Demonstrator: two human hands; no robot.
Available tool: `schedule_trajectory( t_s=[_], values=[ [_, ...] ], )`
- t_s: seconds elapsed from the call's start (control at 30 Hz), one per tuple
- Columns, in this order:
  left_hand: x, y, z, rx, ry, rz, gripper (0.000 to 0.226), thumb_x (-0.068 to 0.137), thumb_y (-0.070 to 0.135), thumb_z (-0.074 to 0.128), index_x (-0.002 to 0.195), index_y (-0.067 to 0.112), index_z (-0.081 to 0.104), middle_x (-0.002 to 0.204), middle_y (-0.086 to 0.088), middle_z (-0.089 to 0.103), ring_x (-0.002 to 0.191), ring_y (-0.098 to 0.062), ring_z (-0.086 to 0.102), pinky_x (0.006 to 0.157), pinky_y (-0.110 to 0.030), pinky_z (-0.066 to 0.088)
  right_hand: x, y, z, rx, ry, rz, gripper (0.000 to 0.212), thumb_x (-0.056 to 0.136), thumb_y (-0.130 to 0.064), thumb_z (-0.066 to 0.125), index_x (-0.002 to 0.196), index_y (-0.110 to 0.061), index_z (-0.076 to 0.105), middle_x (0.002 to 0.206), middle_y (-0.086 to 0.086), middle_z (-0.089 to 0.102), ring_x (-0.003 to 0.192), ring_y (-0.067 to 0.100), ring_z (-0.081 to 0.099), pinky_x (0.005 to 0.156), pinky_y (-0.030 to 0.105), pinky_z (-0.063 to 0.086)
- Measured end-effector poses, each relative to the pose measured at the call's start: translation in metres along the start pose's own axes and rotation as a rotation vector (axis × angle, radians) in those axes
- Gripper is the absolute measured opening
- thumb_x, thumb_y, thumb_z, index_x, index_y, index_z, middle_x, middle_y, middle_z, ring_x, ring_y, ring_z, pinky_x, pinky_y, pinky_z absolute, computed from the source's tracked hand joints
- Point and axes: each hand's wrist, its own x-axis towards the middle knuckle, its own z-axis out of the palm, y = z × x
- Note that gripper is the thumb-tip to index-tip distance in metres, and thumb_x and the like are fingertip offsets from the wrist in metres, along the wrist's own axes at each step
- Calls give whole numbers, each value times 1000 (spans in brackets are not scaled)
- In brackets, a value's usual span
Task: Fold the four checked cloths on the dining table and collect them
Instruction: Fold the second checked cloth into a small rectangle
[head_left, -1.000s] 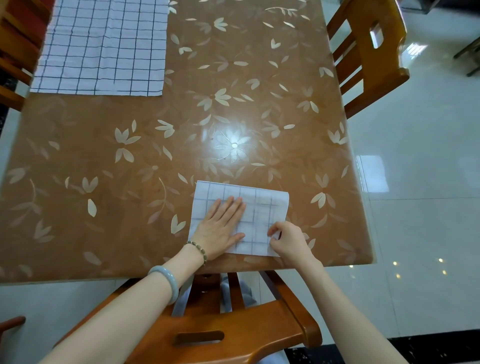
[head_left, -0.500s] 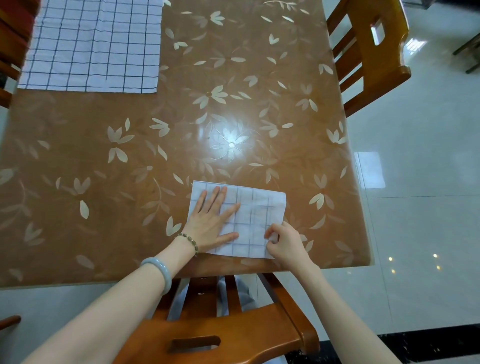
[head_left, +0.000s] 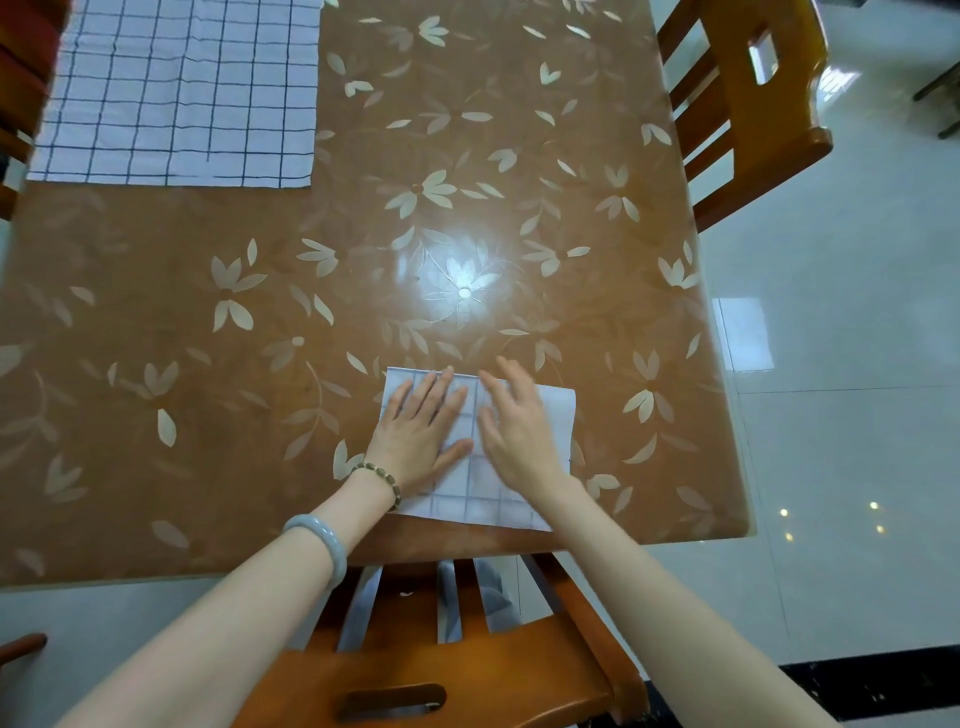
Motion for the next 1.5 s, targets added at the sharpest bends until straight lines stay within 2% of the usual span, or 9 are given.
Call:
schedule_trajectory(
  t_s=[0.13, 0.33, 0.53, 0.67, 0.8, 1.0, 1.23, 1.37, 1.5],
  values=[
    [1, 3, 2, 48, 27, -27, 65, 89, 37, 25, 144, 4, 32, 147, -15, 42, 140, -27, 24, 112, -46, 17, 12, -11, 45, -125, -218, -55, 62, 95, -34, 12, 150, -7, 15, 159, 10, 11, 148, 20, 2, 120, 35, -2],
    [0, 7, 4, 41, 26, -77, 71, 93, 52, 18, 151, 11, 12, 159, -5, 10, 147, -20, 10, 116, -47, 9, 9, 24, 48, -370, -201, -9, 68, 99, -50, 8, 147, -5, 27, 154, 12, 28, 144, 20, 17, 116, 40, 6],
    [-3, -9, 2, 54, -38, -123, 77, 91, 66, 1, 149, 17, -15, 157, 1, -16, 145, -16, -17, 117, -44, -9, -17, 83, 9, -551, -161, 145, 70, 94, -55, -4, 148, -11, -7, 159, 7, -7, 145, 19, -13, 117, 38, -12],
    [-9, -26, -2, 88, -5, -138, 79, 94, 65, 6, 152, 12, -1, 159, -3, -3, 147, -17, -6, 118, -46, -6, -19, 89, -2, -595, -164, 198, 75, 89, -58, -13, 147, -10, -11, 158, 8, -11, 144, 20, -18, 115, 43, -17],
    [-9, -24, 0, 87, 9, -135, 77, 95, 63, 14, 152, 12, 4, 159, -5, 3, 147, -19, 0, 118, -48, -3, -11, 49, 14, -554, -31, 102, 66, 99, -46, 7, 150, -5, 11, 158, 14, 2, 146, 28, 2, 117, 49, -3],
    [-11, -24, 0, 138, -16, -150, 73, 94, 58, 6, 152, 15, 12, 159, -10, 11, 146, -31, 6, 116, -55, 4, 7, -1, 61, -396, -242, -113, 60, 98, -40, 21, 147, -7, 29, 154, 14, 26, 143, 30, 23, 114, 45, 10],
    [-12, -25, -1, 72, -2, -174, 73, 94, 66, 13, 152, 25, -4, 159, -9, -3, 147, -25, -6, 116, -49, -9, -16, 74, 17, -601, -223, 69, 67, 95, -55, -3, 149, -16, -13, 158, 5, -17, 144, 18, -21, 117, 41, -13],
    [-12, -26, -5, 34, -29, -181, 75, 93, 65, 1, 153, 20, 1, 159, -7, -1, 147, -22, -4, 117, -45, -11, -25, 95, -8, -598, -217, 127, 73, 90, -60, -8, 148, -15, -12, 159, 4, -13, 144, 18, -20, 114, 40, -21],
    [-6, -28, -19, -85, 13, -217, 75, 93, 58, 13, 151, 11, 14, 159, -3, 13, 147, -22, 5, 118, -40, -4, -12, 71, -13, -512, -56, 69, 66, 94, -38, 37, 150, -8, 19, 158, 19, 9, 146, 33, 2, 118, 48, -1]
  ],
)
